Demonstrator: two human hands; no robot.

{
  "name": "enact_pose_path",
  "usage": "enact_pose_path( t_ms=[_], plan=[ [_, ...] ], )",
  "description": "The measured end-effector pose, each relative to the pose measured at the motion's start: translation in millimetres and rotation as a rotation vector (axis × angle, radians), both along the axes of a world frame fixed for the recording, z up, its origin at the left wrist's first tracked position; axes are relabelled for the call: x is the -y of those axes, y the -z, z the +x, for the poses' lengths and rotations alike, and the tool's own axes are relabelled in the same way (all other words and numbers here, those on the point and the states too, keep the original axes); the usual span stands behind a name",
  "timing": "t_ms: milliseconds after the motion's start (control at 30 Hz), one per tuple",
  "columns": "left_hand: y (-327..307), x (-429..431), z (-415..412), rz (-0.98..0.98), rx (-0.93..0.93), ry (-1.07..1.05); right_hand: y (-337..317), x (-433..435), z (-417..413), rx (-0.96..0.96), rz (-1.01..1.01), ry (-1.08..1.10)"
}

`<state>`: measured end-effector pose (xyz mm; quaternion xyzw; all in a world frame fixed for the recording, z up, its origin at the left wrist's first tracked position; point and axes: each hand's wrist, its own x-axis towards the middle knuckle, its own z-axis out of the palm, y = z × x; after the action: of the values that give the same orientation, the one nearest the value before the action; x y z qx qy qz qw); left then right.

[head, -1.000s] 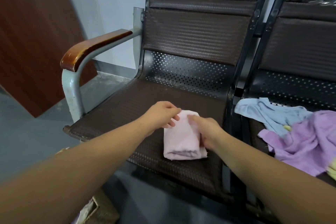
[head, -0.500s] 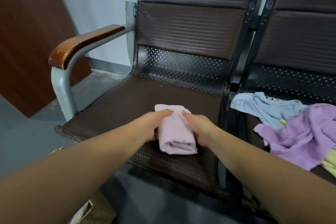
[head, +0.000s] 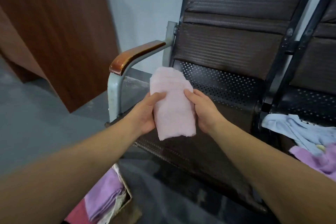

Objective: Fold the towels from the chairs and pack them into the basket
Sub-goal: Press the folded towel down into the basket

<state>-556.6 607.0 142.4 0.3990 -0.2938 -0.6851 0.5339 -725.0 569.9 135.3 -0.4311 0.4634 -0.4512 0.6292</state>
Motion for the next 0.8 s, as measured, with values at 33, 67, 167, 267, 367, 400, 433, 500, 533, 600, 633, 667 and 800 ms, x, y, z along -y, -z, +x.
enact_pose_path(
  t_ms=[33, 67, 167, 267, 367, 400, 433, 500, 533, 600, 633, 667, 800],
  plan=[
    [-3, -5, 14, 0.016, 0.002, -0.014, -4, -5, 13, 0.011, 0.003, -0.037],
    [-5, -12, 33, 0.029, 0.008, -0.028, -6, -10, 29, -0.002, -0.001, -0.072],
    [-3, -25, 88, 0.064, 0.08, -0.088, -11, -23, 73, -0.099, -0.042, -0.12],
    [6, -41, 138, 0.057, 0.124, -0.135, -10, -35, 116, -0.23, -0.08, -0.173],
    [29, -62, 181, 0.078, 0.128, -0.17, 1, -47, 157, -0.375, -0.082, -0.266],
    [38, -70, 195, 0.092, 0.136, -0.181, 7, -51, 170, -0.415, -0.07, -0.303],
    [46, -76, 206, 0.107, 0.147, -0.186, 15, -55, 181, -0.457, -0.058, -0.339],
    [66, -90, 227, 0.158, 0.185, -0.19, 35, -63, 202, -0.534, -0.035, -0.405],
    [77, -98, 235, 0.196, 0.213, -0.185, 45, -66, 210, -0.567, -0.029, -0.427],
    [104, -116, 250, 0.298, 0.273, -0.157, 67, -74, 225, -0.642, -0.037, -0.464],
    [119, -127, 255, 0.352, 0.288, -0.134, 79, -78, 232, -0.688, -0.039, -0.49],
    [134, -137, 259, 0.398, 0.296, -0.111, 91, -80, 236, -0.74, -0.036, -0.518],
    [181, -158, 268, 0.503, 0.262, -0.08, 137, -92, 255, -0.869, 0.008, -0.584]
  ],
)
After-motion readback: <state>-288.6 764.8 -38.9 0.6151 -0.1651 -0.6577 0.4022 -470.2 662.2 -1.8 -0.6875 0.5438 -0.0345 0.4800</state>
